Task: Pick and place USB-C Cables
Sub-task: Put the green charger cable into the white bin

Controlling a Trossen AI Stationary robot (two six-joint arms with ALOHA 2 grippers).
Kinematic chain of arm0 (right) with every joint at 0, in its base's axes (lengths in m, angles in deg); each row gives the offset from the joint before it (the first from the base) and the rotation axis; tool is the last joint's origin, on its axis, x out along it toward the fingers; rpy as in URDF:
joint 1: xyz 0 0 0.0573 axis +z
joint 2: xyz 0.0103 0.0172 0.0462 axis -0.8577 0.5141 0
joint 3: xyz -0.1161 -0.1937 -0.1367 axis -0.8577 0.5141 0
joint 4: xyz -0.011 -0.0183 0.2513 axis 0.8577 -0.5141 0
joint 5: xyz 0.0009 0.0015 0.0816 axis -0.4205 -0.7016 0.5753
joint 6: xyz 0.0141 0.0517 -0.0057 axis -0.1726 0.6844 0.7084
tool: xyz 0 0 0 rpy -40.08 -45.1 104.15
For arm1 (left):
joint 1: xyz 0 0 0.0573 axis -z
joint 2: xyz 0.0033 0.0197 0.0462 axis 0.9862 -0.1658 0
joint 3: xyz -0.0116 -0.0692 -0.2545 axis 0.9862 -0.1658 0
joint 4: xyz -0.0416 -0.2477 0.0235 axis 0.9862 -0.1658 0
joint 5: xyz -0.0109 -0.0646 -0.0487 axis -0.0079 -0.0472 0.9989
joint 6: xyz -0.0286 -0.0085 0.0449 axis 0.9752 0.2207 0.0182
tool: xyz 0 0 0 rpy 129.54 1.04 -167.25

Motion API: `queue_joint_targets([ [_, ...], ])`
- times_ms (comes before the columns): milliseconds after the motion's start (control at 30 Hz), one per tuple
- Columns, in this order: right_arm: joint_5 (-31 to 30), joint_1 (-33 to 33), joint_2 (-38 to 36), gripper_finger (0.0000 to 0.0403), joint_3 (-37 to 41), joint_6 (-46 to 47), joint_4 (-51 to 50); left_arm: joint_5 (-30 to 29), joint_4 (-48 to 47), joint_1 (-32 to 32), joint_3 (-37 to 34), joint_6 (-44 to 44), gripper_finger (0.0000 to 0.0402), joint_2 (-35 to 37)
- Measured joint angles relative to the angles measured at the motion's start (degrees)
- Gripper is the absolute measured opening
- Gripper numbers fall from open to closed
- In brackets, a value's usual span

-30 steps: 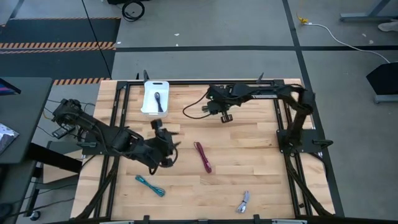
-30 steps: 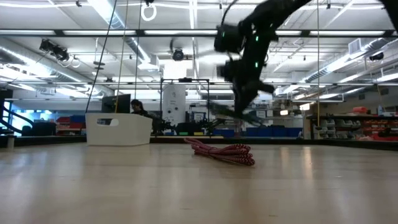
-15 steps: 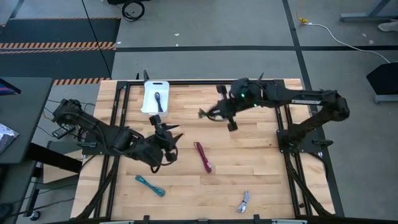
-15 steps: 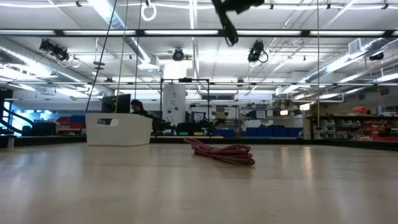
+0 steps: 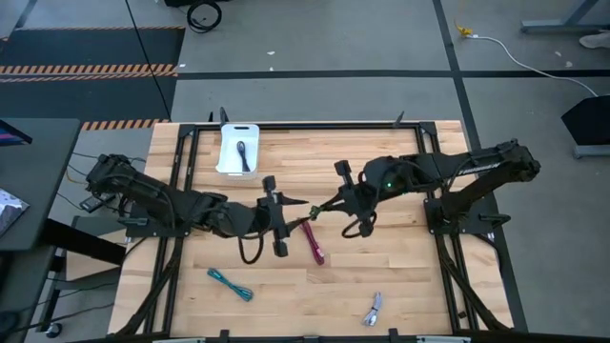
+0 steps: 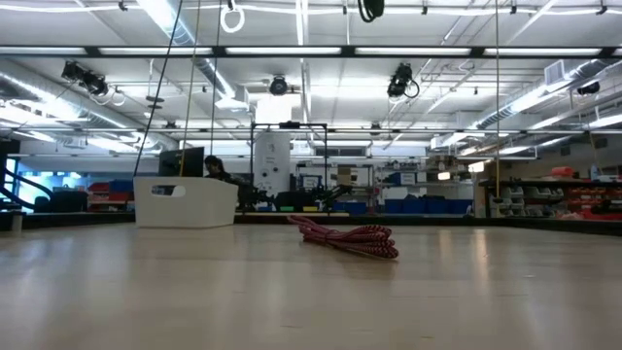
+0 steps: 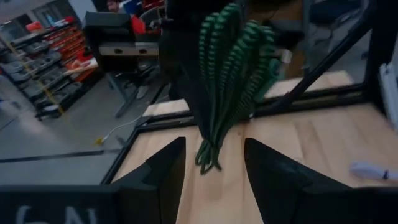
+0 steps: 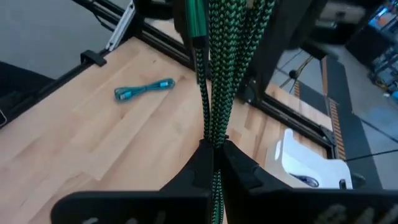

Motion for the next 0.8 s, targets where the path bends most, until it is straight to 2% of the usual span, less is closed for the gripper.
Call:
queue_joint_targets([
  [167,-0.1,0.6,0.0,0.0012,0.0,0.0,0.9,1.6,2.0,-0.6,0.0,-0.1,0.0183,-1.7],
  [533,0.0,0.5,0.2,0.0012,0.0,0.3,1.1,0.7,5.9,-0.8,0.0,-0.9,0.0274,-2.1],
  [800,0.2,0.5,1.3,0.0012,0.0,0.3,1.9,4.6,10.0,-1.5,0.0,-1.5,0.0270,-2.1],
])
